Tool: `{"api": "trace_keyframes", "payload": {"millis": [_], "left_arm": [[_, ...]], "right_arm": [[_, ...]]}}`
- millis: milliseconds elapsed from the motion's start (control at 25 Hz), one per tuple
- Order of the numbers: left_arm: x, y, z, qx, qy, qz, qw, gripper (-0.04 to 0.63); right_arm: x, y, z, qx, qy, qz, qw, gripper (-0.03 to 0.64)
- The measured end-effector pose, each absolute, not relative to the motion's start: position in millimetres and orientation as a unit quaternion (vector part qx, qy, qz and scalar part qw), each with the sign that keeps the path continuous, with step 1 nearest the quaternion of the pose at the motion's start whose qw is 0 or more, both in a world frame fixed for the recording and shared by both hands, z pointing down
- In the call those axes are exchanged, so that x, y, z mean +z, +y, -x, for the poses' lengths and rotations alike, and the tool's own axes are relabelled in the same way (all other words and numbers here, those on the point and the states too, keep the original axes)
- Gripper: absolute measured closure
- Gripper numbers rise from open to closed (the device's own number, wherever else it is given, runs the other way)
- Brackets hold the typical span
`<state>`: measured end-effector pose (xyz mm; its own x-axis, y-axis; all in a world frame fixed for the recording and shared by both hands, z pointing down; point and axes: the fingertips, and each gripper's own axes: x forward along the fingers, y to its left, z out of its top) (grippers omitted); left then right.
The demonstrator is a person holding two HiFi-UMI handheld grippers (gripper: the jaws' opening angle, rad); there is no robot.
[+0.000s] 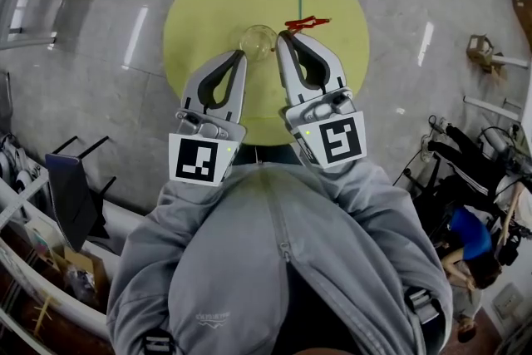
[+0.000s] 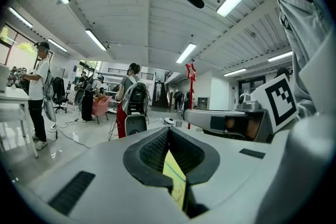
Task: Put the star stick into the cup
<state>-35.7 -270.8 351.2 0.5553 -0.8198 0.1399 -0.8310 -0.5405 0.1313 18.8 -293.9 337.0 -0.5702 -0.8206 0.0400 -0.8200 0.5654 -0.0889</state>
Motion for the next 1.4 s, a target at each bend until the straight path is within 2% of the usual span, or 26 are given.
{"api": "trace_keyframes", "payload": {"millis": [720,1400], "left_arm": [[451.5,-304.1,23.7,0.074,-0.453,-0.884,0.094,0.578],[492.1,-312.4,27.2,0.073,-0.461,-0.875,0.131,0.578]], "right_arm": [[448.0,-338.6,-24.7,-0.084,0.876,0.475,-0.015,0.583],[491.1,-345.6,-12.9,-0.125,0.872,0.472,-0.024,0.583]]}}
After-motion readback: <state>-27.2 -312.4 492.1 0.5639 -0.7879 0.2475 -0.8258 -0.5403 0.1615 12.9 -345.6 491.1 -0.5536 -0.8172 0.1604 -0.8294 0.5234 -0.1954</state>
